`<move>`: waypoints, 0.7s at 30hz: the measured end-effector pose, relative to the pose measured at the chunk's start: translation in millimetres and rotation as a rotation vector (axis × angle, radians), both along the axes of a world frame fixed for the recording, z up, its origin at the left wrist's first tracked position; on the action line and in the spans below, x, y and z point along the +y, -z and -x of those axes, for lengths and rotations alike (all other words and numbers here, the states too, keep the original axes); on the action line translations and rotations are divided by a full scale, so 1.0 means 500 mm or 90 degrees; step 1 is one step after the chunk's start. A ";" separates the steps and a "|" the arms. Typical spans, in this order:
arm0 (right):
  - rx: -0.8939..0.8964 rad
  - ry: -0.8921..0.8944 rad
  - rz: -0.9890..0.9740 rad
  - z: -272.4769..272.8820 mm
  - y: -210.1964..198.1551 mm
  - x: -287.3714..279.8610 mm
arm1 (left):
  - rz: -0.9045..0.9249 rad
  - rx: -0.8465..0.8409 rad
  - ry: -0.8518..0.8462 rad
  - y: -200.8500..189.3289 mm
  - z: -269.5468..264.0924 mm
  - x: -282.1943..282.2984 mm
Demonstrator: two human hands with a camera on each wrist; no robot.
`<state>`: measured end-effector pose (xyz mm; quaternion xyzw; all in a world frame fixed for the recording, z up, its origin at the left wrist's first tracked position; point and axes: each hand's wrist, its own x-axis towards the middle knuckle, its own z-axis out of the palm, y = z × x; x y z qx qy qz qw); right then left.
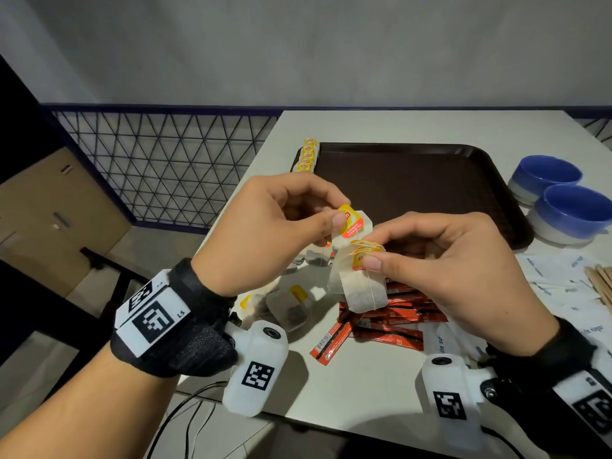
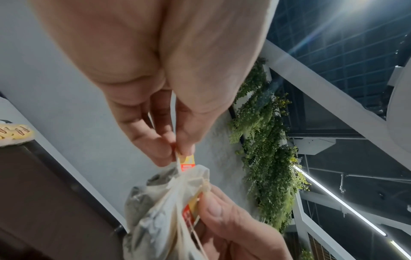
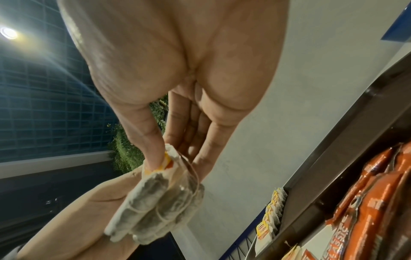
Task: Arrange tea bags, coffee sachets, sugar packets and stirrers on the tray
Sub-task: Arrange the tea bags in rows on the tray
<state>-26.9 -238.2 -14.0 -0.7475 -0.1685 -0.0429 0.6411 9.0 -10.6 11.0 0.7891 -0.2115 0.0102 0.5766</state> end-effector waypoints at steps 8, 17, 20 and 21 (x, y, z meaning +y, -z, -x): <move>0.005 0.011 0.003 0.000 -0.002 -0.001 | -0.015 -0.035 -0.021 -0.020 -0.011 0.018; 0.016 0.032 0.011 0.006 -0.002 -0.015 | -0.249 -0.088 -0.152 -0.046 -0.081 0.110; 0.010 0.050 0.032 0.007 -0.005 -0.026 | -0.305 -0.101 -0.200 -0.053 -0.108 0.142; 0.009 0.055 0.033 0.007 -0.006 -0.030 | -0.314 -0.103 -0.209 -0.053 -0.115 0.149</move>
